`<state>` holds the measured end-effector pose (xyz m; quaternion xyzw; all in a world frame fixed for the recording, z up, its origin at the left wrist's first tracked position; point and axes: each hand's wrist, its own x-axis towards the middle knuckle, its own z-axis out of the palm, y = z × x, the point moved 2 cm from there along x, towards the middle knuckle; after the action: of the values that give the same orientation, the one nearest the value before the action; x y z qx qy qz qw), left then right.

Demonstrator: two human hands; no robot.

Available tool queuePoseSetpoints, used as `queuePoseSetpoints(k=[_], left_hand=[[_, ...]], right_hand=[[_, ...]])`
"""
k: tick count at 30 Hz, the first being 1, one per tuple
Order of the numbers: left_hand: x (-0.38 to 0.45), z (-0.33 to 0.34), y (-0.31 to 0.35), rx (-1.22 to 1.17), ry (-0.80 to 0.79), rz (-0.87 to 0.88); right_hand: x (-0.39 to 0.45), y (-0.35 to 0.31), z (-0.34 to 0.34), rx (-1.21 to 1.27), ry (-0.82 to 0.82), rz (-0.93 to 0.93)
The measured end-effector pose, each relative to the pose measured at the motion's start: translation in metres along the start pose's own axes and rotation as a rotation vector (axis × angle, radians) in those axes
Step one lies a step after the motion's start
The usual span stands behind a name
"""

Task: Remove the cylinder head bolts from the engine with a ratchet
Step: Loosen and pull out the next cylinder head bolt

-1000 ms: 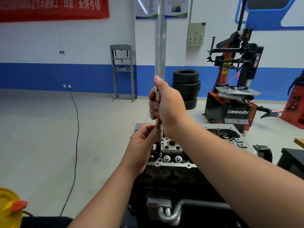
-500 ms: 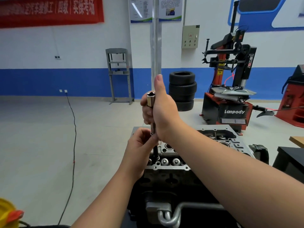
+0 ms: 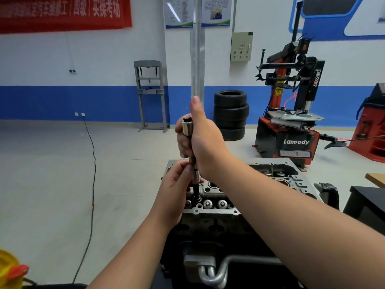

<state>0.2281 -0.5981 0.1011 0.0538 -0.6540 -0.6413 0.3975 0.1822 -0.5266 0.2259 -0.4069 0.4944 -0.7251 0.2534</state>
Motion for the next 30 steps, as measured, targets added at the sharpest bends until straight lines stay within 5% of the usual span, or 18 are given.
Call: queuePoseSetpoints(k=[6,10,17,24,30], left_hand=[[-0.001,0.002,0.000,0.056,0.006,-0.010],[0.001,0.002,0.001,0.047,0.085,-0.019],[-0.002,0.003,0.003,0.082,-0.059,-0.046],[0.000,0.004,0.002,0.083,0.096,-0.036],[-0.006,0.008,0.008,0.052,-0.119,0.037]], right_hand=[[-0.004,0.002,-0.010,-0.095,0.042,-0.127],[-0.006,0.005,-0.007,-0.080,0.043,-0.043],[-0.002,0.006,-0.008,-0.045,0.036,-0.127],[-0.007,0.009,-0.008,-0.072,0.077,-0.085],[-0.004,0.007,-0.004,-0.015,0.077,-0.093]])
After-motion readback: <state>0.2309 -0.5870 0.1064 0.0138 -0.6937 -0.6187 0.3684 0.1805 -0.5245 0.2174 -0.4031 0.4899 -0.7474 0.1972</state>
